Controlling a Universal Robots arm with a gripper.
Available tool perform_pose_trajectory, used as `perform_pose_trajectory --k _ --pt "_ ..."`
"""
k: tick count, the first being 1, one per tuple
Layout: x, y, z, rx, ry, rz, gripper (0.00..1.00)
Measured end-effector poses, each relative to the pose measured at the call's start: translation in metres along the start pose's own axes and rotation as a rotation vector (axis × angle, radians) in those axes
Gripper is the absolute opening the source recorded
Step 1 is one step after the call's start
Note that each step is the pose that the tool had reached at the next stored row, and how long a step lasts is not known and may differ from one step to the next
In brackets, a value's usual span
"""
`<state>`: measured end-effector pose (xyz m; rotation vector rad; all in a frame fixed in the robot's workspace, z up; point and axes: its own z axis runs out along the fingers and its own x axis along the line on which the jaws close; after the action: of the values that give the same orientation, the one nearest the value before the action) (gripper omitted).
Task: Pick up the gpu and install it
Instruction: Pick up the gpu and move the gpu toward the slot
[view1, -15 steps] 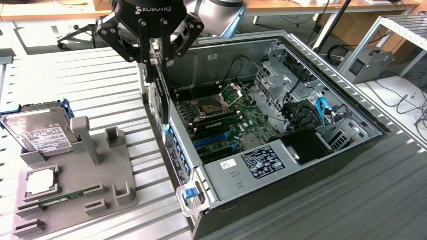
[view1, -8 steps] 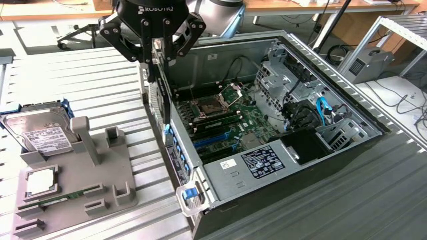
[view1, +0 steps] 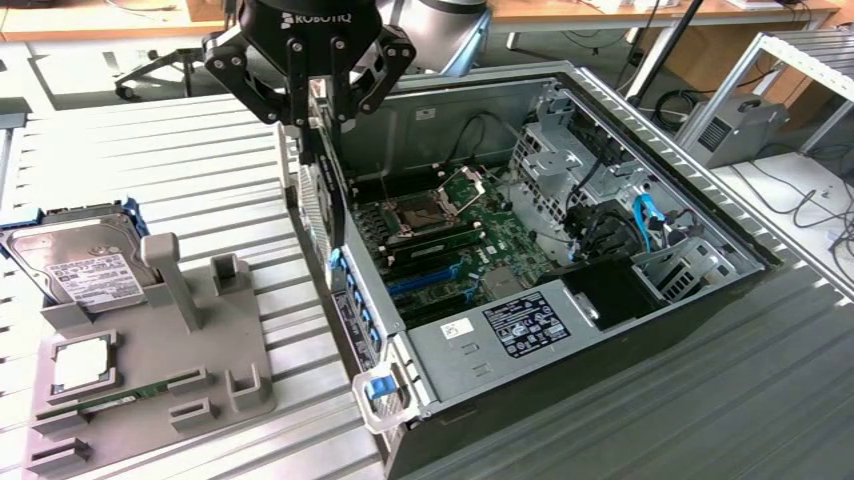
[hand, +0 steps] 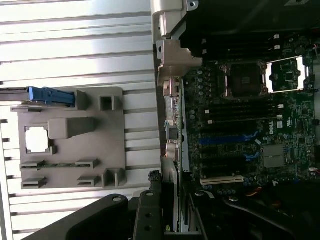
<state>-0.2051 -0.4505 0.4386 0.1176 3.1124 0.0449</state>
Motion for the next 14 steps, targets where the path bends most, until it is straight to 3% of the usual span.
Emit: perform_pose_trajectory --k 14 --pt "-0.0047 0.0004 0.0003 0.0 0.0 0.0 0.26"
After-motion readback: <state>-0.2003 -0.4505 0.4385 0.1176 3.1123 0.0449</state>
